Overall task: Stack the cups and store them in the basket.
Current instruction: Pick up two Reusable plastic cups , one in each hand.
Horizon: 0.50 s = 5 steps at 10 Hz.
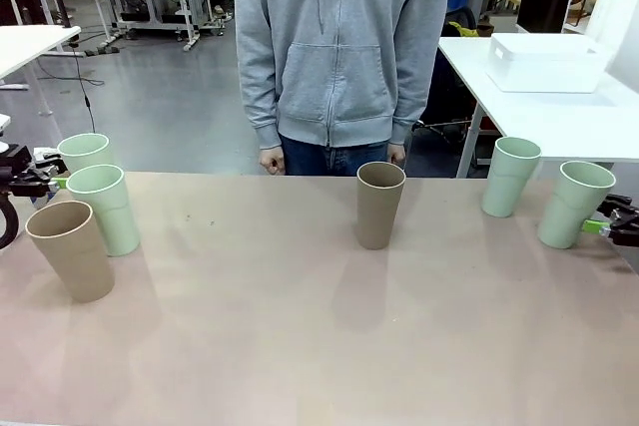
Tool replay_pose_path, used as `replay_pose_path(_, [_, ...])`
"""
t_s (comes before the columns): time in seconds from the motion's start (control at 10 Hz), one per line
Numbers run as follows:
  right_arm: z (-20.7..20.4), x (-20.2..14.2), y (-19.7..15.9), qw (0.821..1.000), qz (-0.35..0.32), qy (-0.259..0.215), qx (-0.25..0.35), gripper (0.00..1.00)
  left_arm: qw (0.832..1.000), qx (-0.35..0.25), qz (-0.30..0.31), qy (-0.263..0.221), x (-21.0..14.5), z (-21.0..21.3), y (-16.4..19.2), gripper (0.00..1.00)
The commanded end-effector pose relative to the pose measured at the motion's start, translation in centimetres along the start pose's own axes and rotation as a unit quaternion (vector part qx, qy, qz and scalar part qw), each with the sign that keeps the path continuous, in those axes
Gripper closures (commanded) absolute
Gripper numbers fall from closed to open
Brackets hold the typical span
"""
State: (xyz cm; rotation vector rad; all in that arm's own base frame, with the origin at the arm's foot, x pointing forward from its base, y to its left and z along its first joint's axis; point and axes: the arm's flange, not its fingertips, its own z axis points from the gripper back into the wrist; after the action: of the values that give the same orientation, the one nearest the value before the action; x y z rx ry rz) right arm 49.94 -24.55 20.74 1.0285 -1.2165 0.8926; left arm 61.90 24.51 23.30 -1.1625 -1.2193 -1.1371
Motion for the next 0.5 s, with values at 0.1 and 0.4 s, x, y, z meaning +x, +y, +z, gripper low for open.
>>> replay_pose_path(0.1, [-0.7, 0.5, 0.6, 1.000, -0.008, 0.003, -0.016, 0.00, 1.000, -0.006, -0.006, -0.007, 0.5, -1.7, -1.2, 0.00])
replay_pose_path(0.4, [-1.3, 0.7, 0.8, 1.000, -0.010, 0.001, -0.014, 0.00, 1.000, -0.012, -0.006, 0.004, -0.2, -2.9, -1.1, 0.00])
